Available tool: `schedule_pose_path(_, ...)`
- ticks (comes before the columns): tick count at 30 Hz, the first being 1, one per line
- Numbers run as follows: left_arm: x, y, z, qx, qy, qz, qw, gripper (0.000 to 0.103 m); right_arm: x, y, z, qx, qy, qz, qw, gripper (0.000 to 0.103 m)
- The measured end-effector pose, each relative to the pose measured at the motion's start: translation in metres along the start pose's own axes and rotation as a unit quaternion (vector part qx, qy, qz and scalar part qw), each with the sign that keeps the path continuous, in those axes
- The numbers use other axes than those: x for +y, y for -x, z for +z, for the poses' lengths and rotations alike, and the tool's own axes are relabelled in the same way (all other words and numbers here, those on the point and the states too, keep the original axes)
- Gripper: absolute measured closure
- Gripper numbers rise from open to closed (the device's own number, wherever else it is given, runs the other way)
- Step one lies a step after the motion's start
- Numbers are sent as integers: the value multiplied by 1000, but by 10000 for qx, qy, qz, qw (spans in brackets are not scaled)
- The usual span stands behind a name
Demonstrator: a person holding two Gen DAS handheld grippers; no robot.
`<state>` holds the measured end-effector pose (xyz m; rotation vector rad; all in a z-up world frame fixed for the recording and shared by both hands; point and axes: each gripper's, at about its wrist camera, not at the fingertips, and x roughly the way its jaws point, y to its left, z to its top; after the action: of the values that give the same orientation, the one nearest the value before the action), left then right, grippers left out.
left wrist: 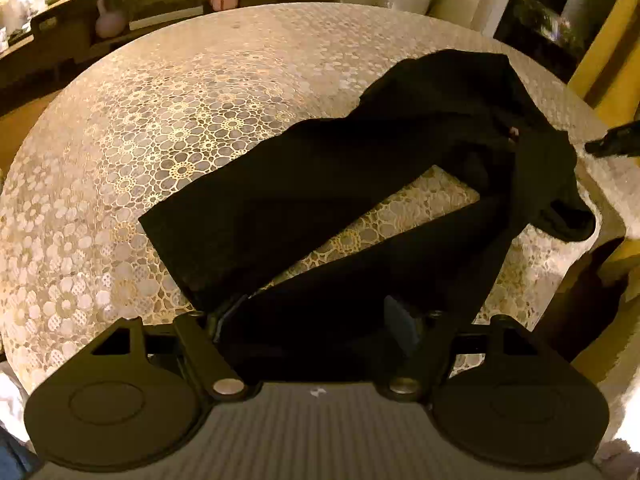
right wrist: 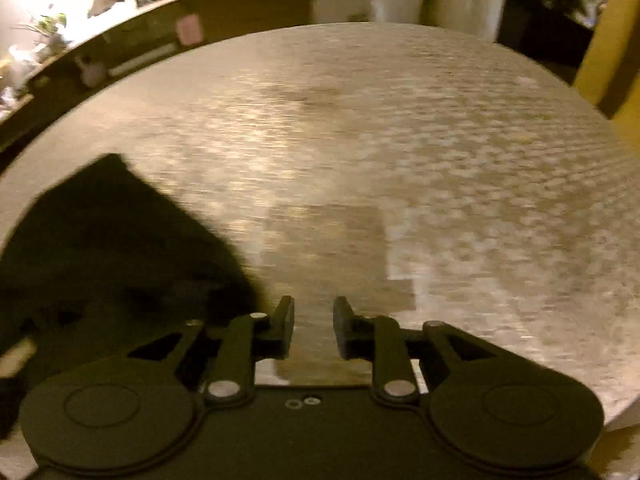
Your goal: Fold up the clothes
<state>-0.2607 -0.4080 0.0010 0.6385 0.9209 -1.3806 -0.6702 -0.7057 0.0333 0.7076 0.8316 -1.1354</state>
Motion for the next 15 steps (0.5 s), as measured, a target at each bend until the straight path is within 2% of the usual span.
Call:
schedule_pose_path(1, -1, -1, 0, 14, -31, 22, 10000, 28, -5, 3, -1, -31, -12, 23, 10000, 0)
schedule_pose_path(4, -3, -2, 2, 65, -71, 53, 9999, 28, 3, 18, -4, -120, 327, 679, 9971, 0)
schedule_pose_path(6, -5, -2, 8, 43, -79, 4, 10000, 28, 24, 29, -9, -173, 837, 1089, 9904, 0)
schedule_pose_path(9, -12, 2, 29, -214, -237, 53, 9995, 28, 58, 38, -17, -150, 1426, 1594, 9767, 0)
schedule_pose_path(13, -27, 5, 65, -612, -536, -22, 9967, 28, 87, 33, -19, 17, 1653, 1859, 9686, 0)
schedule_pose_path(15, -35, 2, 81, -765, -698, -73, 9946, 28, 95, 30, -20, 78, 1692, 1833, 9684, 0)
